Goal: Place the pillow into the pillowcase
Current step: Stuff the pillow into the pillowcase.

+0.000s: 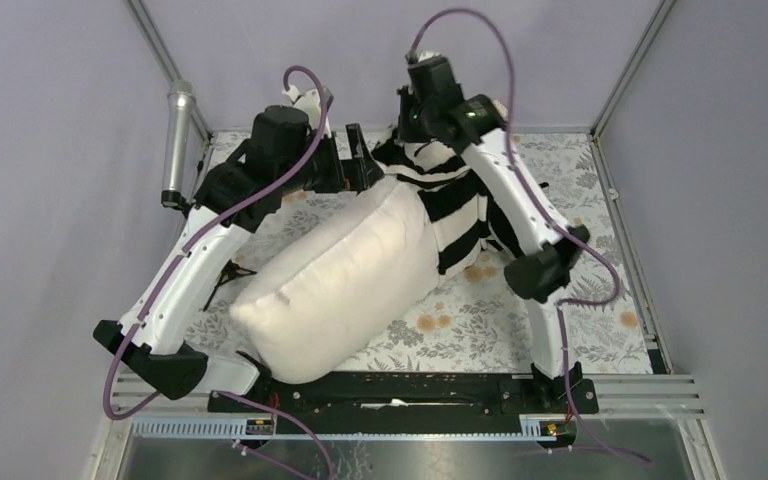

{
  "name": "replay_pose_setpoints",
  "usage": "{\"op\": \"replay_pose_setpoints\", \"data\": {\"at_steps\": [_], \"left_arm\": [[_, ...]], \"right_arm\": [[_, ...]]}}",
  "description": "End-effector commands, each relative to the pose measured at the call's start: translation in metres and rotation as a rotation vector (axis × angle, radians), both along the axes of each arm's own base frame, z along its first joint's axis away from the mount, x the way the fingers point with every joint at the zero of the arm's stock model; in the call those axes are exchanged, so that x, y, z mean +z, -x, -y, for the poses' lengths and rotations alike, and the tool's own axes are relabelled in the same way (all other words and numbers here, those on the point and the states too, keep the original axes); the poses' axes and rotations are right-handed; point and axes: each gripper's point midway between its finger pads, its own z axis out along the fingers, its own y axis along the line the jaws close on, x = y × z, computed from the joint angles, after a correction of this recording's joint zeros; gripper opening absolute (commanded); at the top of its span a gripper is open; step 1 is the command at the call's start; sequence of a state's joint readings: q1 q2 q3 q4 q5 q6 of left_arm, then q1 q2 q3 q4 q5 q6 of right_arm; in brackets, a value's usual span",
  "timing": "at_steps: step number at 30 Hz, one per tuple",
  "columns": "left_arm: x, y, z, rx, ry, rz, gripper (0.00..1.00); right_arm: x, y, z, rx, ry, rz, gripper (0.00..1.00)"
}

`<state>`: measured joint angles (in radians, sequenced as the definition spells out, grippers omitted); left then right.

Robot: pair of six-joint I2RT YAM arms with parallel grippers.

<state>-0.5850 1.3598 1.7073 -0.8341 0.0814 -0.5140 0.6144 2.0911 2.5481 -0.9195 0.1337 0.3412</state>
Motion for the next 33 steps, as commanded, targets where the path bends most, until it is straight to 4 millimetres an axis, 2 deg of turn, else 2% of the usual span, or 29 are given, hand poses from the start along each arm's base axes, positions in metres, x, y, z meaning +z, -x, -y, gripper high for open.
{"op": "replay_pose_setpoints", "data": {"at_steps": [1,3,5,8,10,14,16,17,18,19,21,22,24,26,27,28,30,33], "left_arm": [[0.021,0.002,-0.014,0.0,-0.052,0.065,0.99],[0.007,0.005,-0.025,0.032,-0.092,0.05,0.99],[-0.012,0.005,-0.045,0.102,-0.171,0.043,0.99],[-0.054,-0.002,-0.085,0.262,-0.35,0.014,0.99],[-0.086,-0.012,-0.1,0.351,-0.411,-0.002,0.99],[-0.133,-0.049,-0.097,0.441,-0.329,-0.046,0.99],[-0.159,-0.065,-0.084,0.419,-0.29,-0.102,0.97],[-0.173,-0.069,-0.075,0.399,-0.286,-0.129,0.92],[-0.187,-0.07,-0.063,0.365,-0.272,-0.159,0.82],[-0.201,-0.068,-0.051,0.332,-0.252,-0.187,0.68],[-0.22,-0.053,-0.019,0.263,-0.23,-0.212,0.34],[-0.227,-0.046,-0.007,0.241,-0.216,-0.225,0.22],[-0.235,-0.031,0.018,0.192,-0.149,-0.249,0.01],[-0.239,-0.016,0.035,0.158,-0.111,-0.267,0.0],[-0.239,-0.011,0.041,0.155,-0.089,-0.273,0.0],[-0.241,-0.008,0.043,0.162,-0.07,-0.286,0.0],[-0.246,-0.006,0.042,0.19,-0.05,-0.308,0.0],[-0.251,-0.009,0.038,0.235,-0.043,-0.313,0.0]], "right_arm": [[-0.081,-0.063,-0.005,-0.067,-0.046,-0.096,0.0],[-0.094,-0.077,-0.002,-0.104,-0.027,-0.091,0.0],[-0.096,-0.084,-0.003,-0.104,-0.026,-0.083,0.0],[-0.085,-0.08,-0.003,-0.101,-0.039,-0.073,0.0],[-0.07,-0.072,0.001,-0.1,-0.046,-0.055,0.0],[-0.024,-0.046,0.015,-0.104,-0.042,0.019,0.0],[-0.018,-0.036,0.024,-0.108,-0.024,0.017,0.0],[-0.017,-0.034,0.028,-0.116,-0.008,0.017,0.0],[-0.018,-0.034,0.034,-0.132,0.012,0.019,0.02],[-0.019,-0.037,0.038,-0.143,0.025,0.022,0.03],[-0.012,-0.049,0.042,-0.151,0.006,0.037,0.05],[-0.009,-0.058,0.044,-0.162,-0.007,0.048,0.07],[-0.007,-0.076,0.04,-0.161,-0.025,0.077,0.2],[-0.008,-0.088,0.032,-0.148,-0.04,0.105,0.52],[-0.007,-0.089,0.029,-0.138,-0.049,0.105,0.75],[-0.007,-0.085,0.028,-0.137,-0.05,0.097,0.85],[-0.003,-0.074,0.035,-0.167,0.009,0.106,0.99],[0.004,-0.042,0.052,-0.233,0.135,0.127,1.0]]}}
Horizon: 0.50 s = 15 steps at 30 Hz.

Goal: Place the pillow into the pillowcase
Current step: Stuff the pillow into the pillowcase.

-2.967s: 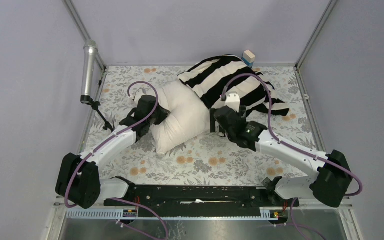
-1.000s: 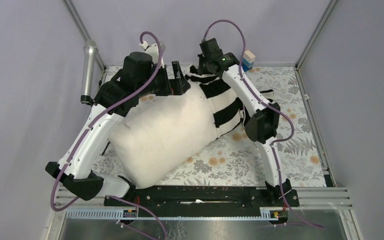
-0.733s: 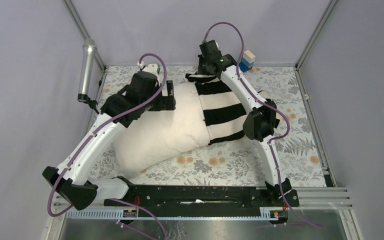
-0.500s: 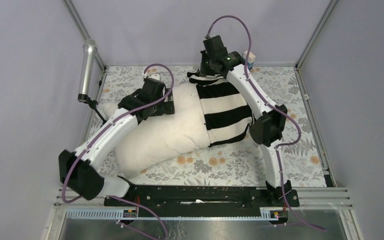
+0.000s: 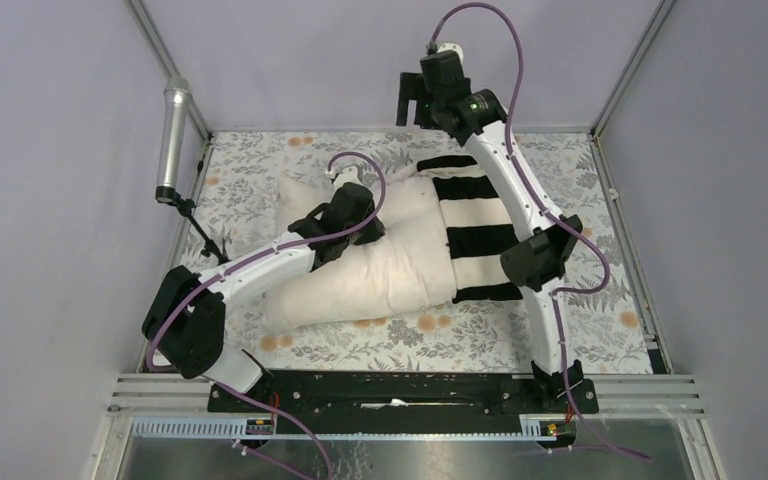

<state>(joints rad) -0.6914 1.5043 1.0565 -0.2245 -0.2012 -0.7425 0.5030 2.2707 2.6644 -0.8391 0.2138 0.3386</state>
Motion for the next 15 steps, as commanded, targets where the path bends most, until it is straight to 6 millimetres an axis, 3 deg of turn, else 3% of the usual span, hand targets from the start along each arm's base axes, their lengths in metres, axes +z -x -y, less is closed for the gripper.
{"op": "replay_pose_setpoints", "data": {"at_steps": [1,2,4,8,11,15], "left_arm": [[-0.031,0.029,0.008,-0.004,0.052,-0.148,0.0],[-0.03,0.028,0.009,0.002,0.062,-0.146,0.0],[-0.027,0.027,0.01,0.008,0.08,-0.141,0.0],[-0.021,0.026,0.014,-0.004,0.108,-0.132,0.0],[-0.019,0.024,0.015,-0.015,0.111,-0.13,0.0],[-0.015,0.024,0.016,-0.022,0.117,-0.123,0.0]], "right_arm": [[0.052,0.057,0.021,-0.072,0.131,0.101,0.98],[0.037,0.066,0.024,-0.083,0.18,0.083,0.96],[0.034,0.093,0.042,-0.128,0.229,0.079,0.9],[-0.027,0.13,0.054,-0.122,0.298,-0.03,0.67],[-0.063,0.145,0.052,-0.101,0.323,-0.087,0.67],[-0.081,0.142,0.062,-0.148,0.398,-0.104,0.67]]}}
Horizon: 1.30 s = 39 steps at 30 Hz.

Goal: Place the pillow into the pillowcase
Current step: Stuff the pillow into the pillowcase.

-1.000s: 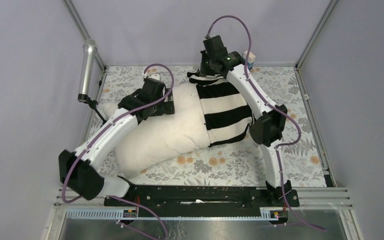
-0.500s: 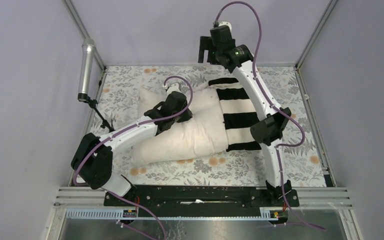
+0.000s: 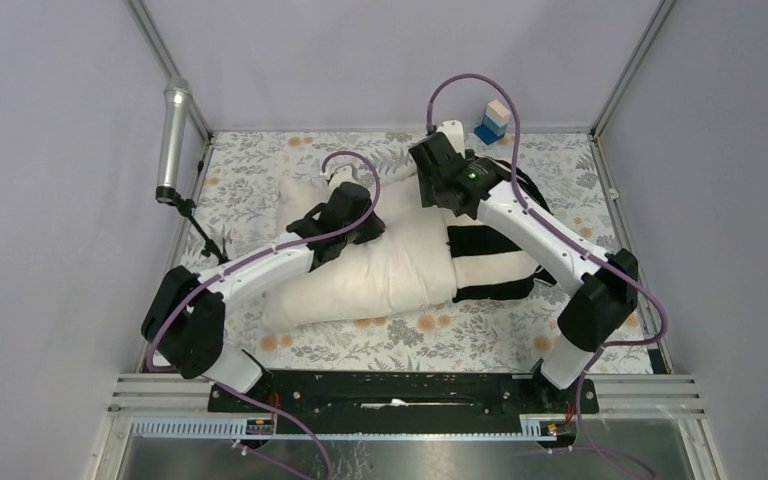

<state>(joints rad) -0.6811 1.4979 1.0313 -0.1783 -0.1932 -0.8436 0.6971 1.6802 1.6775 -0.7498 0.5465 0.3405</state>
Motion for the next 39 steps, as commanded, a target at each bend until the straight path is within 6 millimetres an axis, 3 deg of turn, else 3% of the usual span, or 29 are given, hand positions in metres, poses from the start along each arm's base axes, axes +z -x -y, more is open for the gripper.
{"op": "replay_pose_setpoints", "data": {"at_steps": [1,4,7,10,11,12,14,16,18,20,22,27,31,35,37,39], "left_arm": [[-0.016,0.028,0.013,-0.092,0.028,-0.097,0.0],[-0.013,0.028,0.013,-0.096,0.031,-0.088,0.0],[-0.01,0.028,0.013,-0.102,0.032,-0.08,0.0],[-0.003,0.027,0.017,-0.114,0.048,-0.067,0.0],[0.001,0.025,0.02,-0.12,0.056,-0.061,0.0],[0.004,0.022,0.024,-0.125,0.065,-0.055,0.0],[0.018,0.012,0.037,-0.135,0.098,-0.034,0.0],[0.042,0.0,0.056,-0.153,0.156,-0.006,0.0],[0.066,-0.011,0.071,-0.153,0.209,0.023,0.0],[0.086,-0.016,0.074,-0.118,0.27,0.043,0.0],[0.094,-0.018,0.07,-0.084,0.309,0.054,0.0],[0.083,-0.024,0.051,-0.017,0.383,0.038,0.0],[0.08,-0.027,0.055,-0.084,0.377,0.077,0.01],[0.102,-0.019,0.051,-0.171,0.317,0.157,0.3],[0.111,-0.009,0.038,-0.181,0.261,0.167,0.53],[0.119,0.006,0.02,-0.184,0.197,0.175,0.72]], "right_arm": [[-0.018,-0.015,0.006,-0.073,0.072,0.034,0.67],[-0.025,-0.026,0.013,-0.106,0.146,0.027,0.56],[-0.013,-0.04,0.032,-0.17,0.205,0.058,0.38],[-0.002,-0.052,0.032,-0.179,0.202,0.058,0.12],[0.004,-0.052,0.02,-0.155,0.163,0.052,0.01],[0.016,-0.051,0.001,-0.117,0.111,0.056,0.0],[0.043,-0.033,-0.064,0.021,-0.017,0.079,0.0],[0.082,0.004,-0.143,0.204,-0.185,0.104,0.0],[0.094,0.018,-0.168,0.258,-0.286,0.071,0.0],[0.088,0.01,-0.165,0.25,-0.324,0.049,0.0],[0.075,-0.003,-0.149,0.228,-0.355,0.014,0.0],[0.058,-0.033,-0.104,0.159,-0.417,0.018,0.0],[0.047,-0.049,-0.09,0.164,-0.445,0.032,0.0],[0.04,-0.061,-0.087,0.196,-0.513,0.035,0.05],[0.043,-0.067,-0.081,0.191,-0.518,0.047,0.16],[0.05,-0.07,-0.075,0.19,-0.503,0.069,0.35]]}}
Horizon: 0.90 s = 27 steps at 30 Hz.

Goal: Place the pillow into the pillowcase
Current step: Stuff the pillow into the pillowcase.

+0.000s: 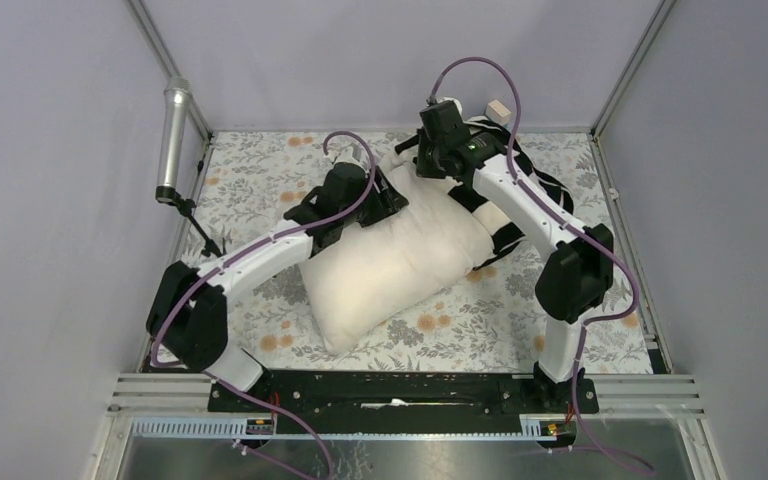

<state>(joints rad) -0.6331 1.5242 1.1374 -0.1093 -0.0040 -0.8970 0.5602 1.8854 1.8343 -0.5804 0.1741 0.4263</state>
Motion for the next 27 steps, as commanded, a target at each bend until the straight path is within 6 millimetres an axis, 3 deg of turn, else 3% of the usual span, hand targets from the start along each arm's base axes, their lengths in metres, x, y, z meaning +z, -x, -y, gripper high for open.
{"op": "replay_pose_setpoints", "data": {"at_steps": [1,3,5,7,9,12,14,16,18,21,23,27], "left_arm": [[0.067,0.035,-0.024,-0.078,-0.041,0.143,0.81],[0.06,0.052,-0.053,-0.027,-0.127,0.109,0.92],[0.046,0.07,-0.081,0.021,-0.196,0.065,0.97],[0.028,0.088,-0.101,0.051,-0.235,0.018,0.99],[0.007,0.103,-0.113,0.056,-0.262,-0.031,0.99],[-0.021,0.123,-0.12,0.041,-0.273,-0.099,0.99],[-0.027,0.131,-0.115,0.003,-0.22,-0.082,0.99],[-0.027,0.134,-0.102,-0.039,-0.129,-0.042,0.99],[-0.037,0.135,-0.099,-0.035,-0.103,-0.059,0.99],[-0.052,0.128,-0.107,0.036,-0.134,-0.087,0.96],[-0.054,0.121,-0.111,0.079,-0.153,-0.087,0.86],[-0.059,0.108,-0.117,0.134,-0.207,-0.104,0.52]], "right_arm": [[0.073,-0.002,-0.018,0.088,-0.15,0.166,0.46],[0.081,-0.001,-0.004,0.058,-0.098,0.187,0.66],[0.085,0.002,0.019,-0.004,-0.012,0.2,0.8],[0.09,0.012,0.051,-0.082,0.079,0.229,0.89],[0.082,0.03,0.08,-0.149,0.154,0.231,0.94],[0.068,0.063,0.114,-0.221,0.194,0.222,0.95],[0.036,0.088,0.133,-0.244,0.218,0.185,0.92],[0.012,0.107,0.143,-0.248,0.206,0.177,0.86],[-0.013,0.119,0.147,-0.244,0.18,0.177,0.74],[-0.04,0.127,0.15,-0.253,0.146,0.199,0.72],[-0.048,0.127,0.155,-0.282,0.134,0.23,0.73],[-0.059,0.121,0.175,-0.395,0.209,0.251,0.73]]}}
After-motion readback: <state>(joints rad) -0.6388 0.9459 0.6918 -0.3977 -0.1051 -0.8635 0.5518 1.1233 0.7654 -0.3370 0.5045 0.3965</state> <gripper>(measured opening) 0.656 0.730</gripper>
